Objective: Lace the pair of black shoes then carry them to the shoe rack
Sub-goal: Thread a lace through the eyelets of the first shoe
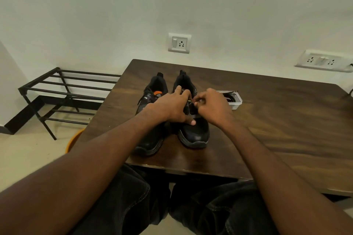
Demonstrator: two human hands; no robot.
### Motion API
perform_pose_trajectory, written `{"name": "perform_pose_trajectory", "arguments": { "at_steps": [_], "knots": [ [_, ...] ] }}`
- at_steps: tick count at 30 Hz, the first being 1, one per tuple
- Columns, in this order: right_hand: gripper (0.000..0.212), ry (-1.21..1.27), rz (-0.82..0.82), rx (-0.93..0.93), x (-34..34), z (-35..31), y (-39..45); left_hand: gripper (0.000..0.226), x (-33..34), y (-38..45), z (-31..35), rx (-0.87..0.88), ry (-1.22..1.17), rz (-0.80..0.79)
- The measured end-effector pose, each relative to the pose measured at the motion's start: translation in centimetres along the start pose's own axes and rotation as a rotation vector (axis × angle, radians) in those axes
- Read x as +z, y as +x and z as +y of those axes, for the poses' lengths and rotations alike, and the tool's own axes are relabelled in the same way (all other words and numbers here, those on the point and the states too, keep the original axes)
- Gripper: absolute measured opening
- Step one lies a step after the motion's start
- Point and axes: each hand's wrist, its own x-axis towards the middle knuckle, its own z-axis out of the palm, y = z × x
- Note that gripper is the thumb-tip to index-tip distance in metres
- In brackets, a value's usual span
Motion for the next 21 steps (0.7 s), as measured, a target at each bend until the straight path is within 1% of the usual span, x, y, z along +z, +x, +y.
{"name": "perform_pose_trajectory", "arguments": {
  "at_steps": [2,3,5,8,10,12,13,14,15,16,18,20,21],
  "knots": [
    [0.013,-0.143,-0.057,-0.03,0.8,-0.7,0.4,0.103,0.0,0.1,-0.1,0.013,-0.015,0.008],
    [0.014,-0.167,-0.074,-0.026,1.1,-1.0,0.6,0.102,-0.1,0.1,-0.4,0.022,-0.022,0.007],
    [0.016,-0.154,-0.078,-0.01,1.3,-1.4,0.9,0.096,-0.2,0.2,-1.2,0.044,-0.058,0.014],
    [0.011,-0.098,-0.1,0.061,0.6,-1.5,1.1,0.088,-0.2,0.5,-2.4,0.088,-0.103,0.022],
    [0.014,-0.045,0.001,0.188,-0.8,-0.9,0.9,0.088,-0.2,0.7,-2.7,0.107,-0.123,0.01],
    [0.015,-0.029,0.143,0.336,-2.2,0.4,0.4,0.089,-0.3,0.9,-2.6,0.111,-0.134,-0.006],
    [0.015,-0.069,0.161,0.374,-2.6,1.0,-0.1,0.09,-0.2,0.9,-2.6,0.109,-0.133,-0.014],
    [0.013,-0.145,0.138,0.376,-2.9,1.2,-0.7,0.091,-0.2,1.0,-2.6,0.107,-0.129,-0.021],
    [0.013,-0.221,0.107,0.342,-2.8,1.2,-1.2,0.092,-0.2,1.0,-2.7,0.105,-0.124,-0.025],
    [0.018,-0.272,0.088,0.284,-2.5,1.0,-1.4,0.094,-0.1,1.0,-2.7,0.103,-0.12,-0.027],
    [0.027,-0.233,0.095,0.15,-1.9,0.5,-1.3,0.096,0.0,1.1,-2.7,0.108,-0.107,-0.024],
    [0.03,-0.175,0.087,0.032,-1.1,-0.5,-0.7,0.093,0.2,1.0,-2.7,0.113,-0.099,-0.012],
    [0.03,-0.186,0.058,-0.004,-0.6,-1.1,-0.4,0.091,0.3,1.0,-2.6,0.112,-0.103,-0.007]
  ]
}}
